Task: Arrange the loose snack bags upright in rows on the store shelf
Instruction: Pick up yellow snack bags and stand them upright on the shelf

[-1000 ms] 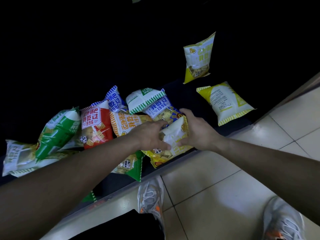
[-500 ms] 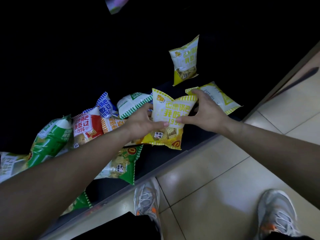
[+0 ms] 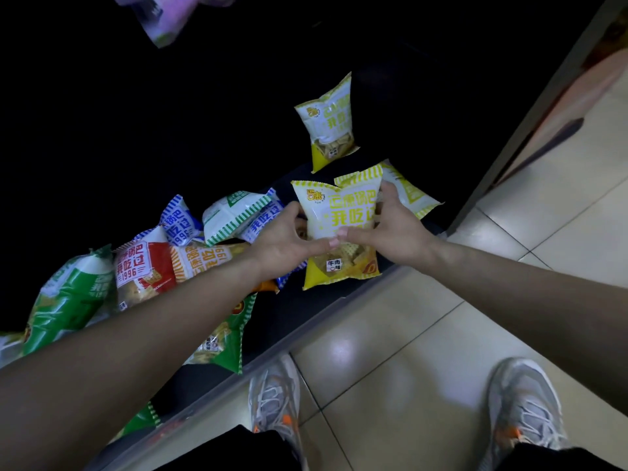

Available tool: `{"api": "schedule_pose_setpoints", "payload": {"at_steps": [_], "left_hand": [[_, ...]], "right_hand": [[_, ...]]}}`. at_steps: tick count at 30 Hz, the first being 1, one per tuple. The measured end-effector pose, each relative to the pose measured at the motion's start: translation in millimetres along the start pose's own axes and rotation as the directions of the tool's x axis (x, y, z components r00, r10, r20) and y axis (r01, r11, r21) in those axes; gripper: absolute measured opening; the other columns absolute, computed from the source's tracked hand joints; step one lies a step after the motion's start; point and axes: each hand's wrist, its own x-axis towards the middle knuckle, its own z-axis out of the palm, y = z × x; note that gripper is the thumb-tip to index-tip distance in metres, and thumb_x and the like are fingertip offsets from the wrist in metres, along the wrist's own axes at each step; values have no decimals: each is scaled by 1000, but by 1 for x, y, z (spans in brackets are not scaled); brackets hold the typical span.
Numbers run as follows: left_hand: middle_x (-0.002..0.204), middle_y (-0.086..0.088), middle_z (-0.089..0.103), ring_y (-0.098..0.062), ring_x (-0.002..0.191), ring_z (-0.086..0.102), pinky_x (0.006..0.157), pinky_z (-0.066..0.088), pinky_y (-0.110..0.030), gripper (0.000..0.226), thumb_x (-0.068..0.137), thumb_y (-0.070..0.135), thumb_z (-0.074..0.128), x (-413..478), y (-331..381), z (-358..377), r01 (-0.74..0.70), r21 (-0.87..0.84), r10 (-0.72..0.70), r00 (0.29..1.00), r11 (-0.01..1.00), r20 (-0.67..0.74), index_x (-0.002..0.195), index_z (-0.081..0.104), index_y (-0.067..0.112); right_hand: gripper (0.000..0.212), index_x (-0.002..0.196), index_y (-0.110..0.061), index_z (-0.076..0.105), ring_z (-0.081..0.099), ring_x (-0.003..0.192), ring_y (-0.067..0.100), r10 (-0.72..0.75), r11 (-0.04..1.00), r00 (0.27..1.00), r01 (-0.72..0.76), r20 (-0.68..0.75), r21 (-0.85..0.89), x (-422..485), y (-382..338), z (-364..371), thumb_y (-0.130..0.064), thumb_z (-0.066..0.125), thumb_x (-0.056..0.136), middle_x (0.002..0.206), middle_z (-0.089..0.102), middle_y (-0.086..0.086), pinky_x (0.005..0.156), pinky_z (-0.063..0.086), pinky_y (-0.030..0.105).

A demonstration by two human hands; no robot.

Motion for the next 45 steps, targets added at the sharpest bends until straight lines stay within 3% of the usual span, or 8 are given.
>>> {"api": "schedule_pose_setpoints", "payload": {"at_steps": [5,9,15,20,28,36,40,45], "left_hand": [[119,7,64,-8,89,71,87,55,-33,60,73,37,83,9,15,6,-16,-116,34,989,993,146,125,53,32],[116,10,62,-5,86,66,64,50,-15,56,79,44,76,29,16,5,3,64,-1,1000,998,-25,128,53,27],[135,3,53,-19,120,50,96,43,-33,59,83,47,68,92,28,33,-169,599,235,971,783,-34,136,47,31],[156,1,27,-25,139,24,110,27,-37,82,75,53,73,123,35,92,-402,629,339,913,665,226,146,36,34],[161,2,-6,-23,147,-2,109,32,-43,113,64,46,85,128,25,120,-336,742,300,935,580,189,148,10,34],[137,-4,52,-23,122,50,99,43,-36,47,84,30,72,136,36,65,-402,518,495,867,755,-49,127,56,21],[113,2,66,-16,97,62,82,49,-28,19,85,30,71,152,40,27,-259,386,381,881,885,-282,102,62,29],[102,3,70,-16,94,64,83,52,-31,12,84,33,68,186,51,-3,-133,323,267,869,937,-417,95,69,29]], "right_hand": [[96,134,-23,36,65,98,7,26,998,991,-33,-132,-54,-8,12,-43,-42,92,59,107,63,-16,84,56,36],[96,133,-30,33,60,92,11,59,972,965,-114,-257,-206,-22,30,-72,-48,91,58,98,59,-20,74,48,31],[99,135,-32,28,61,98,24,129,945,934,-218,-334,-246,-41,62,-102,-47,90,58,109,61,-6,79,52,40],[98,133,-29,26,57,91,23,139,927,917,-254,-375,-277,-48,84,-114,-46,90,61,105,59,-4,71,45,37],[97,132,-40,24,56,92,17,126,959,913,-213,-387,-189,-54,96,-122,-43,90,62,103,56,-14,72,43,33],[101,133,-40,28,62,97,18,99,966,935,-173,-342,-192,-42,77,-108,-42,93,56,97,56,-21,80,52,40],[102,136,-33,29,61,101,21,46,958,951,-129,-306,-257,-14,60,-93,-43,92,56,106,60,-12,84,51,41],[101,138,-32,27,61,96,17,-6,961,961,-70,-276,-266,48,40,-78,-41,91,60,105,59,-11,80,49,34]]}}
